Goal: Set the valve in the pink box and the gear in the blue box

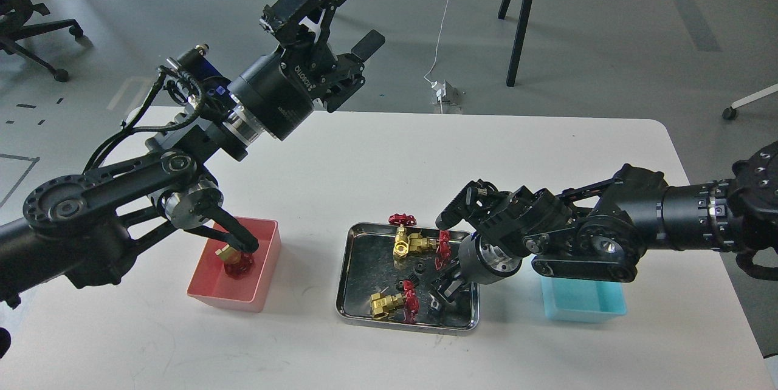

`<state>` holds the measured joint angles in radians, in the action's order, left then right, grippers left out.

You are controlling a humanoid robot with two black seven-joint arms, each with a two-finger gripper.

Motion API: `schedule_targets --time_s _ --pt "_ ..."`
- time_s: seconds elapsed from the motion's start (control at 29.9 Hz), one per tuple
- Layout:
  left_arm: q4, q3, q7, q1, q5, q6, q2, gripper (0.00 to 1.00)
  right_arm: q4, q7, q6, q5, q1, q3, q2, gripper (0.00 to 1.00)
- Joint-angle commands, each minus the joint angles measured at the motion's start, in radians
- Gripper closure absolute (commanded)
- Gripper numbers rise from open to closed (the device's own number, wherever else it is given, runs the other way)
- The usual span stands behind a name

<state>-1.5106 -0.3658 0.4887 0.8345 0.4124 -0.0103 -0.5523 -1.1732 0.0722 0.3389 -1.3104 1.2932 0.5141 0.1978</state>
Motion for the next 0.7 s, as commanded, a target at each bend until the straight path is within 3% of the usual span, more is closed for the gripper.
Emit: schedule_targets --time_s 0.0,0.4,0.6,0.67 --pt "0.012 -0.001 0.0 0.0 0.0 0.001 0.02 0.08 -0.083 0.0 0.008 0.01 0.037 -0.066 0.116 0.9" --pt "0.033 0.001 0.0 0.0 0.0 0.003 0.077 0.08 -0.336 -0.002 0.012 0.003 0.014 -0.167 0.696 0.91" --pt "0.035 0.002 0.0 0.0 0.002 0.003 0.092 0.08 -0.345 -0.003 -0.012 -0.02 -0.14 -0.19 0.741 0.9" --pt "0.035 0.004 0.0 -0.002 0.002 0.003 0.094 0.08 -0.345 -0.003 -0.031 -0.018 -0.155 -0.204 0.741 0.85"
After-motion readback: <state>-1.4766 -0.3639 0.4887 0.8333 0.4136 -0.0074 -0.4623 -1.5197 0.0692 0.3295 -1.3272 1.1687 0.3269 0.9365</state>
